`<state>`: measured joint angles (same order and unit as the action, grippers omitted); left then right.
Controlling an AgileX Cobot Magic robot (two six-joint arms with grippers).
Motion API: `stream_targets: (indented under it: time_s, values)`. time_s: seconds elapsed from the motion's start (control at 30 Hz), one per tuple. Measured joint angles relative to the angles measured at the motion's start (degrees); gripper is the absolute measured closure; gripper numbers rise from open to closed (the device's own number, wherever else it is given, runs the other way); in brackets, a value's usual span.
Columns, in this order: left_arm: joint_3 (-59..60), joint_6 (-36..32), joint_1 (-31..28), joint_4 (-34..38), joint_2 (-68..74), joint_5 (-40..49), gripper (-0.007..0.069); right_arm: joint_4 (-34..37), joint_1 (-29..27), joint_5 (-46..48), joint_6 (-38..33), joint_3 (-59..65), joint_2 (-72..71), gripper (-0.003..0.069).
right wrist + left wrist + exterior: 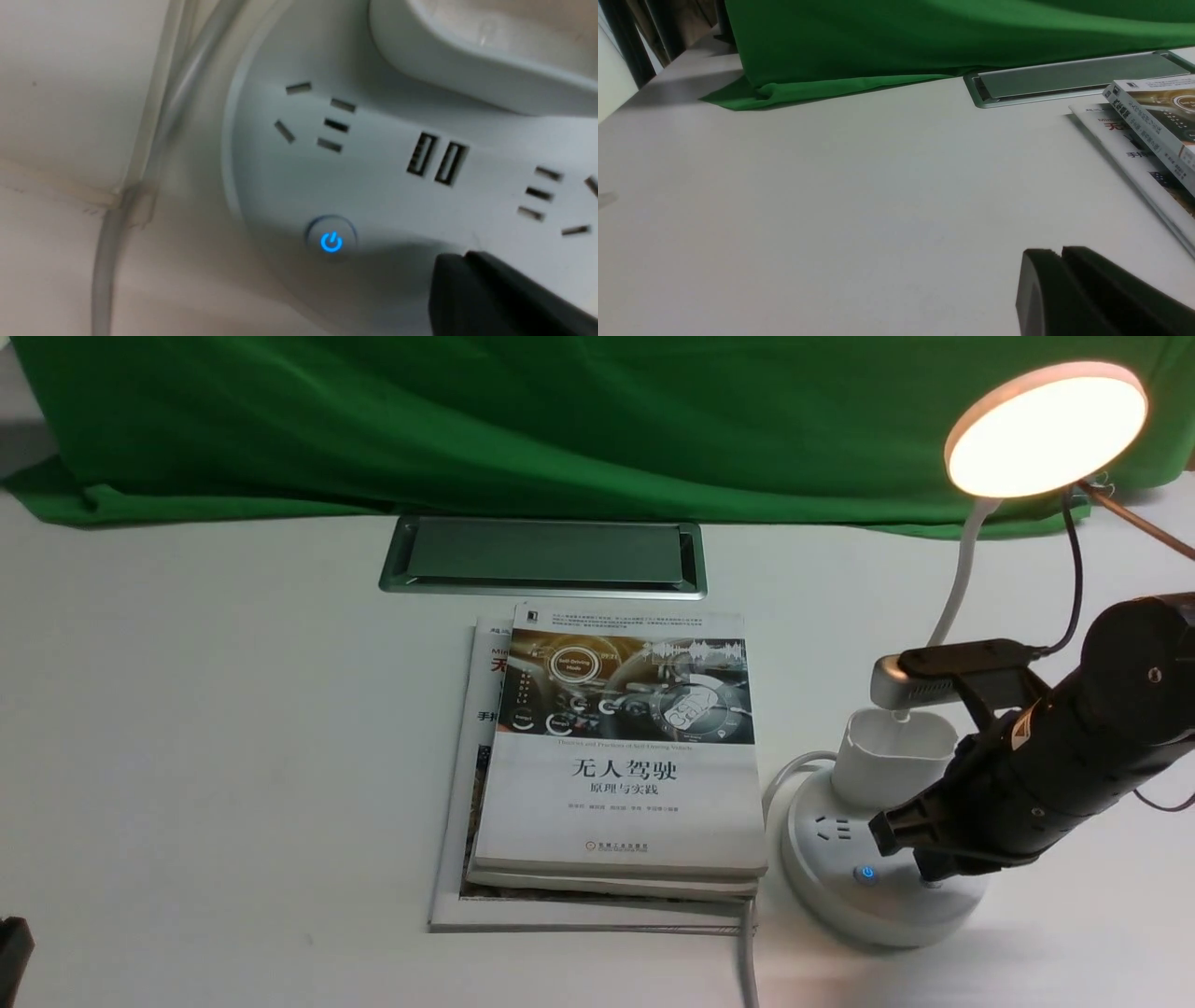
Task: Turn off the desk lamp on the white desktop by hand.
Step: 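Press the power button on the lamp base to turn the lamp off with the right gripper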
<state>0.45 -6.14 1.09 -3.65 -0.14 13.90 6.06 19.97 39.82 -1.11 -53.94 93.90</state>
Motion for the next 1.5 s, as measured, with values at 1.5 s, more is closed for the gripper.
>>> stream_targets:
  time_s: [1.5]
  values:
    - [0.00, -0.03, 0.00, 0.00, 0.00, 0.00, 0.0605, -0.51, 0.00, -0.63, -0.01, -0.47, -2.50, 0.0612]
